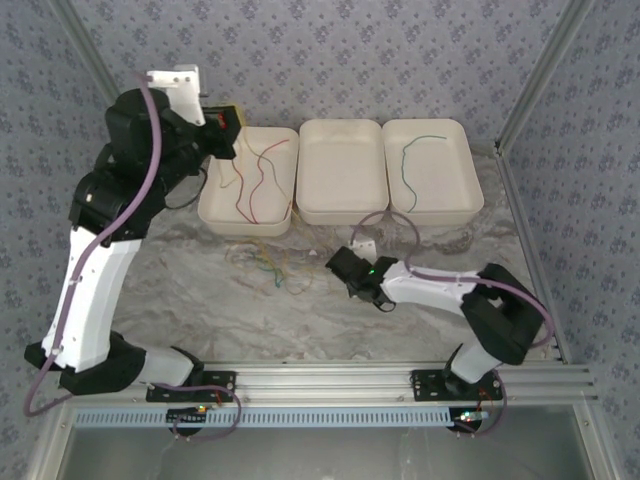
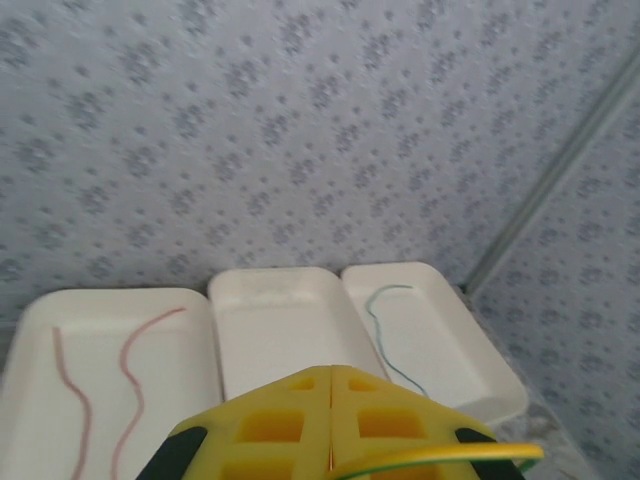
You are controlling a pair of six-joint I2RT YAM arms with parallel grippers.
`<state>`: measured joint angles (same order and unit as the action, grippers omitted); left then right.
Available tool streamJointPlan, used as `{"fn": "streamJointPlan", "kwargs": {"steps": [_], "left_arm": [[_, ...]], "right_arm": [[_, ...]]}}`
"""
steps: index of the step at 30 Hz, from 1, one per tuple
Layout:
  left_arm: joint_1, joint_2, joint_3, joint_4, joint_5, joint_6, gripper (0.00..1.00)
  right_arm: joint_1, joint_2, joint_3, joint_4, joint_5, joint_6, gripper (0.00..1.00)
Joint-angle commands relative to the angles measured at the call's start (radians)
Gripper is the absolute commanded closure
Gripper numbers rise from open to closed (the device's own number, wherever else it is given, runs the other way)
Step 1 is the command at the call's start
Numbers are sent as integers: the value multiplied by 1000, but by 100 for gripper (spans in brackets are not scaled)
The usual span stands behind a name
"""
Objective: Untangle the cables
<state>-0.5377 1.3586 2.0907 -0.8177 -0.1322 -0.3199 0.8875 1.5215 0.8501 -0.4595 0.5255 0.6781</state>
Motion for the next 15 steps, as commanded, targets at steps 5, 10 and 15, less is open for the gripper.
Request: {"fn": "streamJointPlan", "kwargs": {"steps": [5,10,15], "left_arm": [[56,-33,-17,-88,-150,81,100],[75,-62,-135,-35,-149,70,100],[87,-73,-212,-8,-129,48,100]], "right_arm": [[-146,-358,62,-121,97,-40,100],[-321,-394,324,-184,-66,-175,100],[-461,-350,514,-159,-197,-222,100]]}}
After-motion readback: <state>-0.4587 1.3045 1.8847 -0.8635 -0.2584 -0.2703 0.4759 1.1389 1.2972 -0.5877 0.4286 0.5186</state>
